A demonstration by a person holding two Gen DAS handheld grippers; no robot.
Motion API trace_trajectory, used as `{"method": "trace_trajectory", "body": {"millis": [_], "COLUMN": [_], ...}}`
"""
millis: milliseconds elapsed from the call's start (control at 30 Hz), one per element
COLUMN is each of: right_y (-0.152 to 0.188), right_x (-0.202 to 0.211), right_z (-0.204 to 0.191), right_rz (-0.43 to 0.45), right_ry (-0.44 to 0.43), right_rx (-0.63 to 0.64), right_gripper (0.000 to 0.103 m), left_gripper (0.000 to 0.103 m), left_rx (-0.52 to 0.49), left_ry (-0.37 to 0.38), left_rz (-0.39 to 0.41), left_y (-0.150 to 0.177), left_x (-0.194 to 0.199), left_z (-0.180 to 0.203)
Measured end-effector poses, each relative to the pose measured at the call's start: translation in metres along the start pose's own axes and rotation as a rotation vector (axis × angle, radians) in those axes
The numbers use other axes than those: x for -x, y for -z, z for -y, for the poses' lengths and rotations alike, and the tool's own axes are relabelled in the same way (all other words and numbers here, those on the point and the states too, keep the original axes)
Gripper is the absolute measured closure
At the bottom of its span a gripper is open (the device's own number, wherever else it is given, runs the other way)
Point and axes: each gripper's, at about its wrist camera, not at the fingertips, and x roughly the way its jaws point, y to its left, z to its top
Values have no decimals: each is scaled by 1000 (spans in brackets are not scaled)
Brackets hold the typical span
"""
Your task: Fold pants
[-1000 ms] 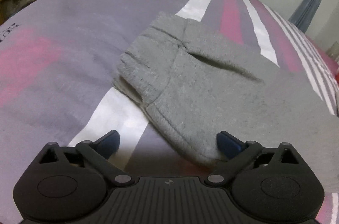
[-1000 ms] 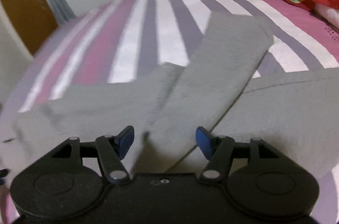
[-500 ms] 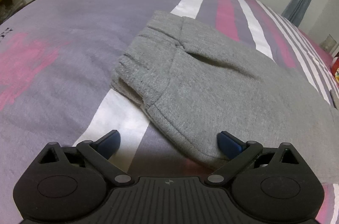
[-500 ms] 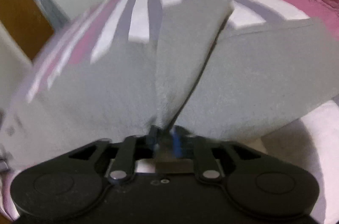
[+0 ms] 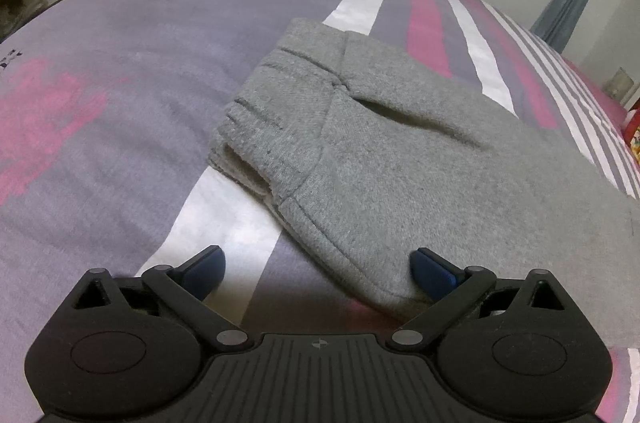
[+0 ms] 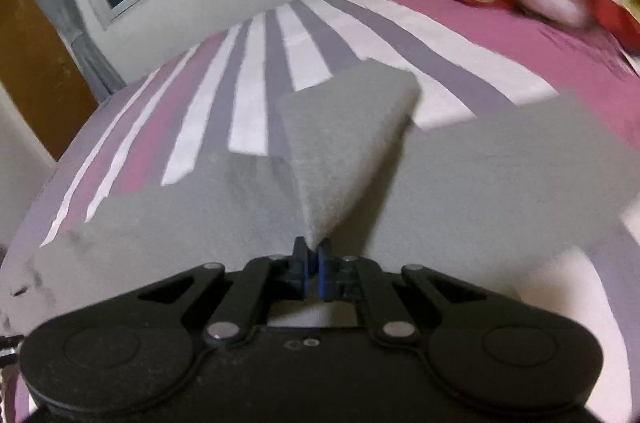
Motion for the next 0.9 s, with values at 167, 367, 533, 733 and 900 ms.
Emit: {"method": "trace_trajectory", "body": {"millis": [167,367,533,733,900], "right_y": [-5,-36,-29,8,1], "right_x": [11,-29,-3,2,34], "right_z": [0,-47,-25,21,-10], "right_rz": [45,-26,23,-155,6], "right_ry": [27,140,150,200,139], "right_rx": [17,385,362,339,488], "right_gripper": [49,52,100,97,64], "left_gripper": [4,3,3,3,3], "left_rx": [0,3,-2,-7,-5], "left_ry": [2,-5,14,12,16], "left_rz": [1,-10,-17,-17,-14], "left_y": [2,-1,-4,-4,-3], "left_x": [0,-2,-1,-3,-3], "left_z": [1,2,-2,-2,-2]}}
